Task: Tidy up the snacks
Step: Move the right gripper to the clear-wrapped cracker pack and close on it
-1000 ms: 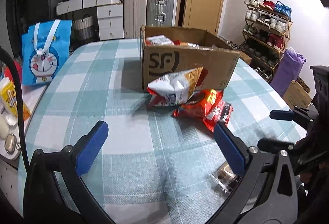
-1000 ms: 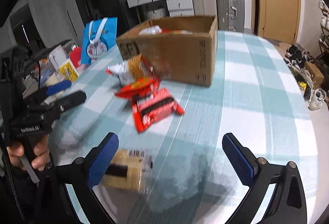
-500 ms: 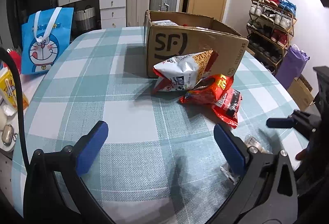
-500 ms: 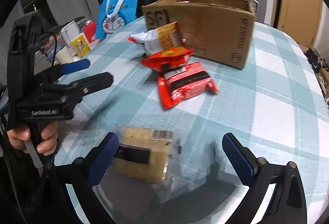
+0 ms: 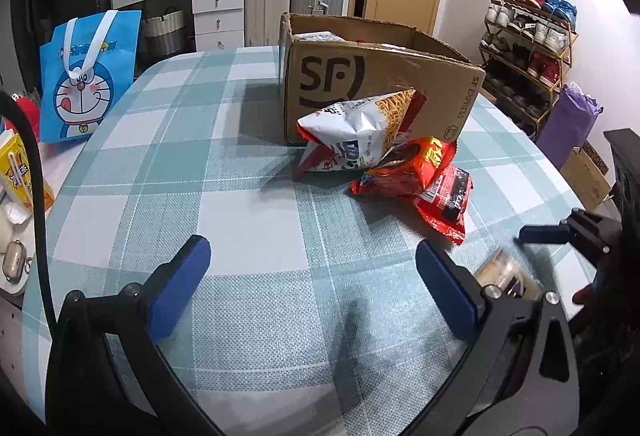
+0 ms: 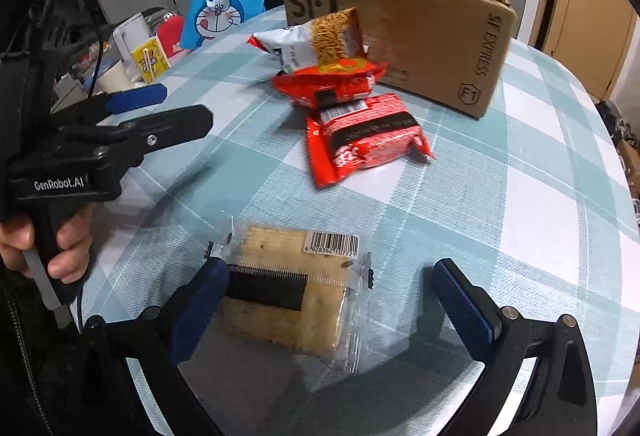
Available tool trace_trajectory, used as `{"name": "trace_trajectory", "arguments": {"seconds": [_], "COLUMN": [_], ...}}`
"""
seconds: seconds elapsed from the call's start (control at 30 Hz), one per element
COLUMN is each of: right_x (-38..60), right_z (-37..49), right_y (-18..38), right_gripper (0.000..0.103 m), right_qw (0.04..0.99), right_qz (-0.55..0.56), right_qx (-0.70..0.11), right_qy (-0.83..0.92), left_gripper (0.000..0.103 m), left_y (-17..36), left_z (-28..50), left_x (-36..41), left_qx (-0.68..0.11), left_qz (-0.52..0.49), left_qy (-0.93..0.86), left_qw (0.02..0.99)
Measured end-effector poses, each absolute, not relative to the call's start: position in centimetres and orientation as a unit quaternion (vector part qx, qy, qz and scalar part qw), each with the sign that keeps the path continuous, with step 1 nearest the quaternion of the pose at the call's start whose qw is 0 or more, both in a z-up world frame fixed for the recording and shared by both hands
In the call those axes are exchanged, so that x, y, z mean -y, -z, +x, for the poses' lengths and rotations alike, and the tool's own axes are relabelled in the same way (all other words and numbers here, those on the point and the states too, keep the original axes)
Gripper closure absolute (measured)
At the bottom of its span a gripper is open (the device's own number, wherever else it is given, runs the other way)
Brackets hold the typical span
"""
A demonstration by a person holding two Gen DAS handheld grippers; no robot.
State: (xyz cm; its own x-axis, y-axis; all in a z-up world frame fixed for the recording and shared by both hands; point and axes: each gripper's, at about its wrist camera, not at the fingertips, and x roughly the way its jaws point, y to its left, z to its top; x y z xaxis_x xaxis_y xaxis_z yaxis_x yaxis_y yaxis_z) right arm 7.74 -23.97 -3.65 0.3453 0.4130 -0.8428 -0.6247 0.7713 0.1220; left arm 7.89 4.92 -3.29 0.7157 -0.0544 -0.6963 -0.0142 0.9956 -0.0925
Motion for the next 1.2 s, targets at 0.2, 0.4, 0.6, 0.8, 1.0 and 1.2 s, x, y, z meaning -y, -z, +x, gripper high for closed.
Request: {"name": "trace_trajectory", "arguments": {"seconds": [0.2,0.4,0.6,0.8,1.0,1.2], "right_x": [26.6,28.9,27.1,25.9,27.6,29.4], "right_z": [9.2,10.7,9.6,8.6,9.3,9.8], "right_y": [3.4,2.8,2.6,3.3,3.6,3.5], "right_gripper": [0.001,0.001,0.001,0.001,0.001,0.003], "right_qw": [0.835,0.837,0.829,0.828,0.825,0.828], "right_qz": [-0.098,-0.045,-0.076,-0.104,-0.113,-0.109], "right_qx": [-0.471,-0.488,-0.488,-0.489,-0.502,-0.499], "right_qy": [-0.268,-0.245,-0.262,-0.253,-0.235,-0.232], "left_gripper": [0.001,0.001,0.001,0.001,0.001,0.001], "left_y": [3.4,3.5,3.7,3.8,3.9,3.9], "left_z": [8.0,7.9,8.0,7.9,8.0,8.1], "left_x": [-4.8,-4.7,-4.6,-4.6,-4.4,-4.4], "left_qx": [-0.378,-0.377,-0.378,-0.379,-0.381,-0.383], "left_qz": [-0.043,-0.043,-0.041,-0.04,-0.04,-0.04], "left_qy": [0.013,0.015,0.015,0.014,0.017,0.02], "left_qw": [0.925,0.925,0.925,0.924,0.923,0.923]}}
